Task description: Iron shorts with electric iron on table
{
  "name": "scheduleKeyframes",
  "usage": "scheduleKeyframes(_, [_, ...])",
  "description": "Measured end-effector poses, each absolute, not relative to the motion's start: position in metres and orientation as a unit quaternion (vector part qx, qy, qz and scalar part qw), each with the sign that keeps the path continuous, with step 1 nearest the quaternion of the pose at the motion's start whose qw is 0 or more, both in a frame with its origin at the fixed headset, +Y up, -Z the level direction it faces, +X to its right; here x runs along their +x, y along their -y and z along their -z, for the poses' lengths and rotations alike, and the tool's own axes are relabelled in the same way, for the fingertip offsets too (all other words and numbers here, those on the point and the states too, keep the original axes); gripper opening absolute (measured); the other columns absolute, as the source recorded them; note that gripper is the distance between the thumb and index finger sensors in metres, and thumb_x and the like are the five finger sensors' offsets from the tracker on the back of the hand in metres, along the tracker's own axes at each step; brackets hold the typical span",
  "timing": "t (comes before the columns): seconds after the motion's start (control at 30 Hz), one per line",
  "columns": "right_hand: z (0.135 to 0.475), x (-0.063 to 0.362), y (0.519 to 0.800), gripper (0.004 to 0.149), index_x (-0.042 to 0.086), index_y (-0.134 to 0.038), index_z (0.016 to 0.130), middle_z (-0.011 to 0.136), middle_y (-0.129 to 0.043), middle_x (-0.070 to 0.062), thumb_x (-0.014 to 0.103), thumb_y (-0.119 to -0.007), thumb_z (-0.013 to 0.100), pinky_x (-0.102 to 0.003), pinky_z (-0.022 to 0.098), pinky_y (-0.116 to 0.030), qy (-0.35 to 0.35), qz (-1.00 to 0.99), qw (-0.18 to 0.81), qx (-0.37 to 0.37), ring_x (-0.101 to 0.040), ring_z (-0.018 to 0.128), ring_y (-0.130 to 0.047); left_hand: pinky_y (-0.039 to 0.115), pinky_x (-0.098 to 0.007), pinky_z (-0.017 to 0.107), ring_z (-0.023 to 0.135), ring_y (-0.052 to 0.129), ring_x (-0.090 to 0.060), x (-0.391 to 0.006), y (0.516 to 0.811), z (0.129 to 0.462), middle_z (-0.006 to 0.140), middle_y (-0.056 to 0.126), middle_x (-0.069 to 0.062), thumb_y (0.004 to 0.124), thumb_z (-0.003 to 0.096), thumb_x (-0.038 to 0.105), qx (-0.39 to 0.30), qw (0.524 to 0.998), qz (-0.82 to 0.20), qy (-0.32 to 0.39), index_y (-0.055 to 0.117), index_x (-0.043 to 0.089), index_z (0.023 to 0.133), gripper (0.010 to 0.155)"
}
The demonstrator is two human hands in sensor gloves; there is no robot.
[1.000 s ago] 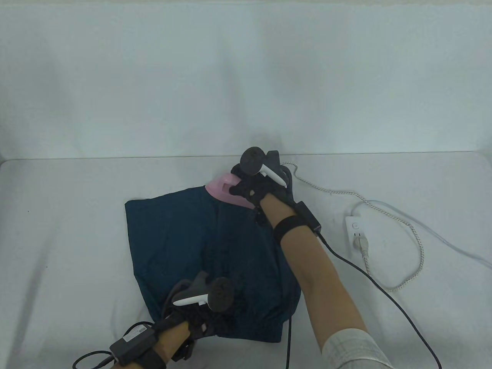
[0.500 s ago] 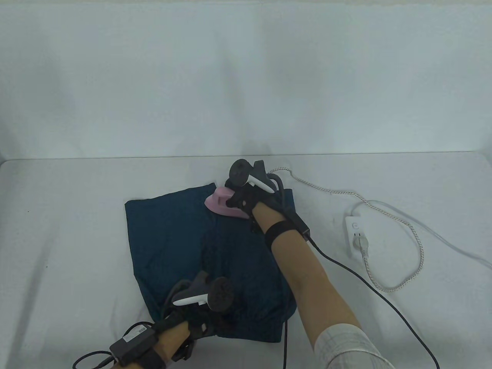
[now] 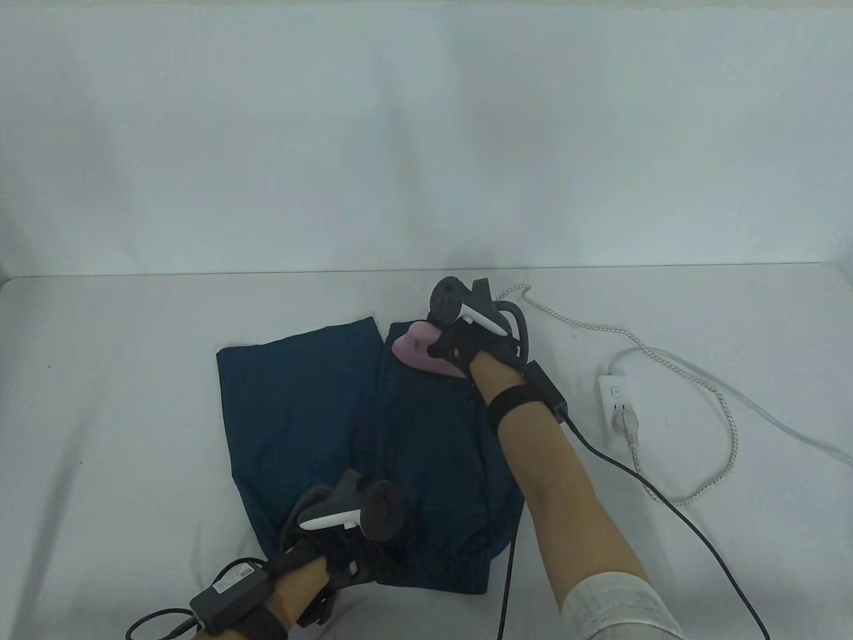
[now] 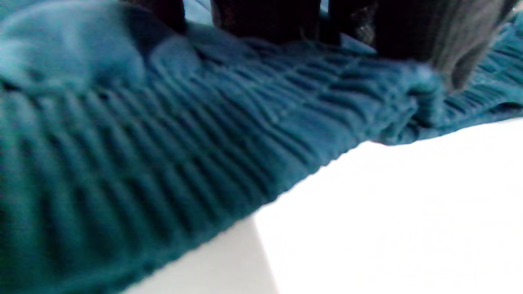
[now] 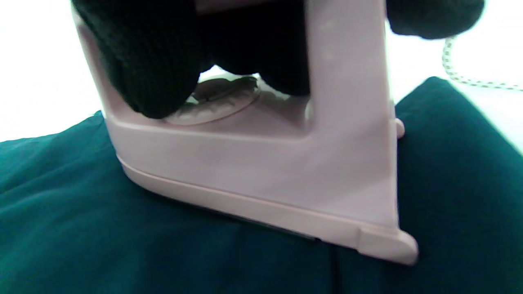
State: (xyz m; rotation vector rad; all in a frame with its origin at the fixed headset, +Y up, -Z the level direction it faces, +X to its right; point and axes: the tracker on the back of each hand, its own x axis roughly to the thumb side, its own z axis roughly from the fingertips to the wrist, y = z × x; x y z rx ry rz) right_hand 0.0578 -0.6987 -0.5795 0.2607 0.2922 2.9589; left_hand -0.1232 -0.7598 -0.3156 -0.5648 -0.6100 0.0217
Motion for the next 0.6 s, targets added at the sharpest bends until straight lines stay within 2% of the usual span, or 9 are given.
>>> scheduleKeyframes(0.6, [0.559, 0.147, 0.69, 0.055, 0.038, -0.074, 0.089, 0.077, -0.087, 0.011, 0.048, -0.096, 0.04, -0.049, 0.04, -0.081, -0.092, -0.995, 0.032, 0.036, -0.011, 0.06, -0.096, 0.048, -0.06, 0.076, 0.092, 0.06, -0.019, -0.123, 0.76, 0.315, 0.109, 0.049, 0.01, 0.082, 0.0436, 0.056, -0.274, 0.915, -0.01, 0.295, 0.051, 0.046, 0.107, 0.072])
